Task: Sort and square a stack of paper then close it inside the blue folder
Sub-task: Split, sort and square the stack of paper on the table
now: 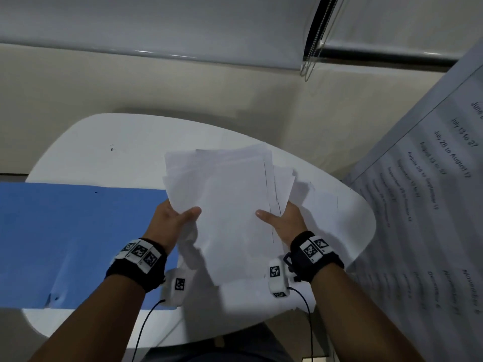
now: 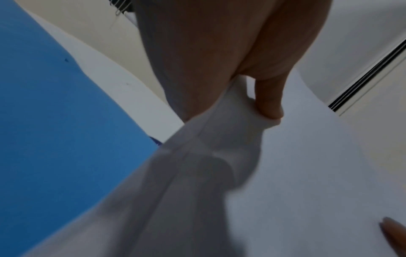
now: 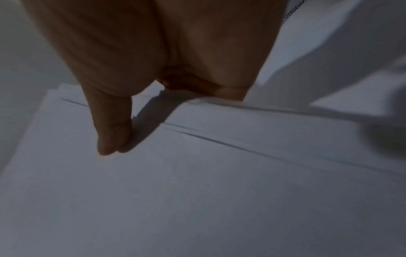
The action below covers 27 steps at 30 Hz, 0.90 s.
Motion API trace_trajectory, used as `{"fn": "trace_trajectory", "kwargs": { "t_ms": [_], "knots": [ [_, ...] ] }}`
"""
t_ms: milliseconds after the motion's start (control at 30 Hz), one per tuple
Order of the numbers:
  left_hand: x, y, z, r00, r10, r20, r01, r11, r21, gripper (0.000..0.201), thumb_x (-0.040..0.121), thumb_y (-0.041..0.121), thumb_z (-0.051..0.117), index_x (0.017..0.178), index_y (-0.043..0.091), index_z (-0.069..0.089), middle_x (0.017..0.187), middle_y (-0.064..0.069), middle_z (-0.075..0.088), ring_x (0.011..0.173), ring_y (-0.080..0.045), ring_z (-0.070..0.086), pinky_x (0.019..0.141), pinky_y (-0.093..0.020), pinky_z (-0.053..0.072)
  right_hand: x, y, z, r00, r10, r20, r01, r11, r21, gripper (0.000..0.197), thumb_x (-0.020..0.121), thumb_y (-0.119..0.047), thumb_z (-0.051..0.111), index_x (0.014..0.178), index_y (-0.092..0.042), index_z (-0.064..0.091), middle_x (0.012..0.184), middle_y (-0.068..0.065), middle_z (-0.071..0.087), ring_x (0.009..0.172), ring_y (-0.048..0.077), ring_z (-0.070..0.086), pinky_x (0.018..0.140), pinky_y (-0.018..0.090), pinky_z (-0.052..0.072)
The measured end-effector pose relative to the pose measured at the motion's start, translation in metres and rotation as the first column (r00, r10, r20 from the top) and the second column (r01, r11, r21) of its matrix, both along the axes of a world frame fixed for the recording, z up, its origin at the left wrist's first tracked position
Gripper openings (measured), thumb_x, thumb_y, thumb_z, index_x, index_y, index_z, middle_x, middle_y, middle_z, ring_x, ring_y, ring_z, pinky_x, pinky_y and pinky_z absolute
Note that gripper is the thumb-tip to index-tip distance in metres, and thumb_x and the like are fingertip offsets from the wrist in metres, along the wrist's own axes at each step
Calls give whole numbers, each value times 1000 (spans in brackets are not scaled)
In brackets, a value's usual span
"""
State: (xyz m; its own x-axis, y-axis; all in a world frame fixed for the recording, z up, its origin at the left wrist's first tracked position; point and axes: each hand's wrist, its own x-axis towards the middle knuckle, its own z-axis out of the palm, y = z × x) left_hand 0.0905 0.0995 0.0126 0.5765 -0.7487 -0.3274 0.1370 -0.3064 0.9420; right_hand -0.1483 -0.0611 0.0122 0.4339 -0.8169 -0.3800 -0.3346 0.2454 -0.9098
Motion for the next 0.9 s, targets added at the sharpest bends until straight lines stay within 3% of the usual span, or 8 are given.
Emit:
{"fn": "trace_trajectory", "kwargs": {
  "t_ms": [167,267,400,467,567,700,833,900],
  "knots": [
    [-7,-13,10,999,32,33,-31,999,-33,39,79,24,84,114,16,71,103,-4,77,95,-22,73,82,-41,58,5,5,29,994,-38,105,41,999,-20,22,79,-20,80,99,-22,70,97,-6,73,87,6,70,80,28,56],
    [-14,-20,2,995,73,63,-75,997,34,28,79,22,84,104,20,72,100,-4,75,94,-27,71,82,-48,59,13,5,32,987,-77,140,80,997,-14,20,87,-25,71,104,-15,70,99,-3,74,88,9,71,77,23,57],
    [-9,-14,-4,985,102,139,-121,983,139,24,80,23,81,100,14,71,93,-7,74,93,-33,69,83,-52,58,-15,-18,-8,935,-253,-249,224,965,-137,33,92,-44,58,80,-14,63,82,3,65,75,20,62,67,28,50],
    [-4,-7,-4,981,91,168,-118,981,155,19,83,21,80,98,14,72,92,-7,74,91,-31,70,83,-49,58,-36,-23,-31,789,-242,-565,188,970,-154,39,85,-47,65,110,-18,62,115,9,60,104,27,58,87,36,50],
    [6,4,-6,980,83,182,-112,982,155,11,82,19,81,89,17,73,90,-10,75,88,-31,71,81,-51,59,-50,-15,-51,602,-46,-797,35,999,-31,103,75,-53,75,152,-13,19,159,12,16,144,36,17,112,52,25],
    [16,13,-7,980,121,155,-144,978,149,22,80,18,82,99,8,74,93,-13,75,88,-33,71,80,-53,59,-45,-11,-59,503,22,-864,-91,995,-27,128,61,-61,81,153,-16,3,160,12,2,146,38,5,113,58,20],
    [23,17,-3,978,171,118,-185,974,127,26,80,15,82,103,4,73,96,-15,75,89,-33,70,79,-49,58,-43,-25,-58,576,30,-817,19,999,49,130,61,-50,87,154,-13,4,160,16,0,145,41,8,114,56,26],
    [26,19,-2,976,195,93,-206,970,126,29,80,15,82,104,2,72,96,-18,74,88,-36,70,77,-49,59,-43,-28,-56,551,15,-834,36,998,42,127,62,-53,85,153,-14,5,160,15,0,146,41,7,114,58,24]
  ]
}}
